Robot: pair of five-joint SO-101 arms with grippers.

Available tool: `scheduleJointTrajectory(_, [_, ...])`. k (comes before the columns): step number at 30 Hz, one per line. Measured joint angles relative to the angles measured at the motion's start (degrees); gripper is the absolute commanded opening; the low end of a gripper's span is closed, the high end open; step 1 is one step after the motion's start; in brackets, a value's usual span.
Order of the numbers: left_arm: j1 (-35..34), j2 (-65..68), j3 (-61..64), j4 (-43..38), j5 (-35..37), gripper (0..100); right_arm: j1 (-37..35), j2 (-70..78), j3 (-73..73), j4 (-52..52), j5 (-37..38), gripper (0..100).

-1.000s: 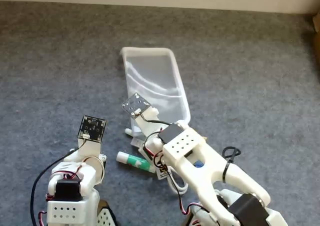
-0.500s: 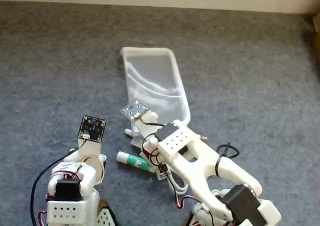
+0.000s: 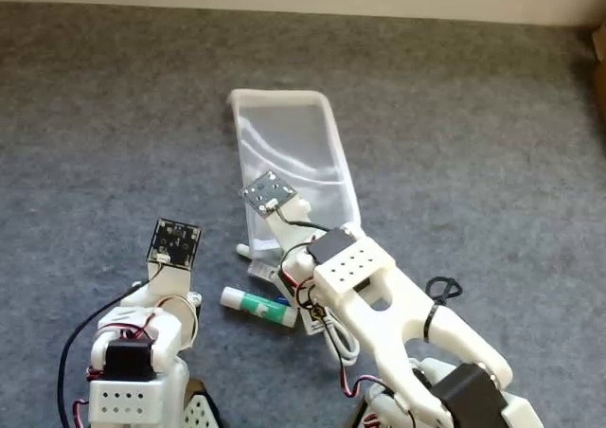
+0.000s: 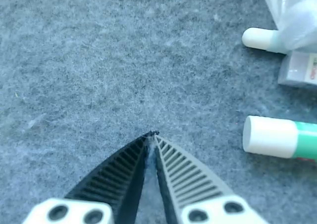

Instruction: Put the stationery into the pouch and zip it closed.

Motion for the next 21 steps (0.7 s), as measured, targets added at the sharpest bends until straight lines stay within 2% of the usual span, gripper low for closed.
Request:
scheduleJointTrajectory(8, [0.0,0.0,0.0,0.0,0.0,1,0.0,2.6,0.0,0.0,0.0,11.1])
scheduleJointTrajectory(21, [0.0,0.0,0.0,0.0,0.0,1,0.1,2.7,0.0,0.0,0.0,0.3])
